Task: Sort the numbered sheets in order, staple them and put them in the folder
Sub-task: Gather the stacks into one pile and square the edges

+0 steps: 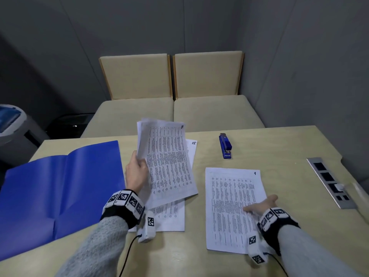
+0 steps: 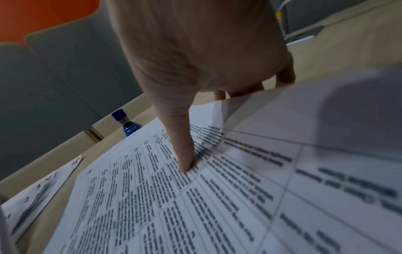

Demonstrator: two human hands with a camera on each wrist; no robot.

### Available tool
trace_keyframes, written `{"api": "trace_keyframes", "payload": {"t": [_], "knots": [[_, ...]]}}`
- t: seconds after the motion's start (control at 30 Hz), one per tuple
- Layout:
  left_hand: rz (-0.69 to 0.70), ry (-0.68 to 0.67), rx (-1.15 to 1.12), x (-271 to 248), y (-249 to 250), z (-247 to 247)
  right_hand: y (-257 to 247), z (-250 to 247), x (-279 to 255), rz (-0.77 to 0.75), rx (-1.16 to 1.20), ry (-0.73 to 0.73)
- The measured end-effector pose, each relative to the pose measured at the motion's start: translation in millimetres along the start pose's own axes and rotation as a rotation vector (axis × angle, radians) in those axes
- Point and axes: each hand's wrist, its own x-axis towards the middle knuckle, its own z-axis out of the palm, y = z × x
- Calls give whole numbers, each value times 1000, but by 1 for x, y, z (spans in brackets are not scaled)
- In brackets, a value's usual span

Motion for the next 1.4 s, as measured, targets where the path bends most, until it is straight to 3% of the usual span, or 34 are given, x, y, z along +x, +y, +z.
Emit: {"api": "trace_keyframes", "payload": {"t": [0.1,0.2,0.37,0.53,0.6,0.7,0.8,0.9,1.07,1.17,1.23,1.3,1.4], "knots": [[-3,-14,1,-5,2,5,0,-4,3,-22,-4,-86],[0,-22,16,-5,2,9,4,-12,3,-137,-21,-116],[5,-1,38,-5,9,6,18,-32,15,-246,300,-34],[-71,-53,-65,-5,7,14,25,-84,30,-295,727,-161],[-132,-126,-165,-13,11,29,20,-100,32,-276,873,-252],[-239,-305,-312,-36,29,61,6,-104,24,-285,905,-378],[-335,-539,-356,-67,47,98,2,-86,14,-289,755,-455],[-464,-690,-390,-91,50,128,13,-64,21,-240,560,-489],[-630,-750,-585,-102,43,157,28,-41,35,-128,341,-288],[-650,-898,-559,-101,50,164,30,-25,47,-142,351,-195],[-527,-905,-285,-95,50,169,25,-18,45,-149,360,-122],[-336,-801,14,-86,46,162,15,-19,25,-132,277,16],[-131,-578,139,-62,29,129,-3,-17,-4,-172,48,241]]}}
